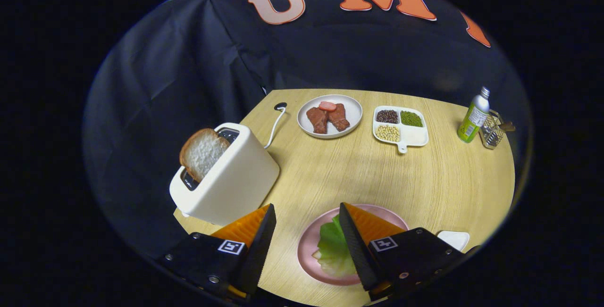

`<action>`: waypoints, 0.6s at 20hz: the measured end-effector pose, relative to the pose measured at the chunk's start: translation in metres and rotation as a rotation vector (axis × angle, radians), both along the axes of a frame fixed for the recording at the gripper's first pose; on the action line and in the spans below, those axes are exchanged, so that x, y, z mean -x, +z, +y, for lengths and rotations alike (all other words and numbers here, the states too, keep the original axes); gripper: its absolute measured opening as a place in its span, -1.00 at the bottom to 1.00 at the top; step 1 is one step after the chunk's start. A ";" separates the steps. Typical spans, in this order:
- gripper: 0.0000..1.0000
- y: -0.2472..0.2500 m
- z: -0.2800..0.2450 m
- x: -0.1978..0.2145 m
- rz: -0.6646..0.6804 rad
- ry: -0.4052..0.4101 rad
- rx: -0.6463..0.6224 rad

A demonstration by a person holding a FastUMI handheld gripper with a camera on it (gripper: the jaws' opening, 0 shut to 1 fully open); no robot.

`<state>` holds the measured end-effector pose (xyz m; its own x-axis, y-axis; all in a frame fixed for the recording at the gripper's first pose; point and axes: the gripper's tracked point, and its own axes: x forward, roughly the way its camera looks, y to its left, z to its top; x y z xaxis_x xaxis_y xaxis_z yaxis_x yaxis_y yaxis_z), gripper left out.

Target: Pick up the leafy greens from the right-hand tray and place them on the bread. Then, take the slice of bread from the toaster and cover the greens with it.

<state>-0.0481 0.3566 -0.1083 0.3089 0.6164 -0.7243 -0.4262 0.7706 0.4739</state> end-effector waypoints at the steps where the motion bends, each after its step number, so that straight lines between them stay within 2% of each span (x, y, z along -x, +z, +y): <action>1: 0.64 0.009 0.007 -0.003 -0.006 0.006 -0.005; 6: 0.67 0.052 0.055 -0.009 -0.038 0.069 -0.033; 8: 0.67 0.065 0.083 -0.005 -0.009 0.118 -0.071; 12: 0.67 0.077 0.125 -0.005 0.025 0.155 -0.076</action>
<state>-0.0434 0.4818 -0.0316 0.1886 0.7086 -0.6799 -0.5248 0.6579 0.5402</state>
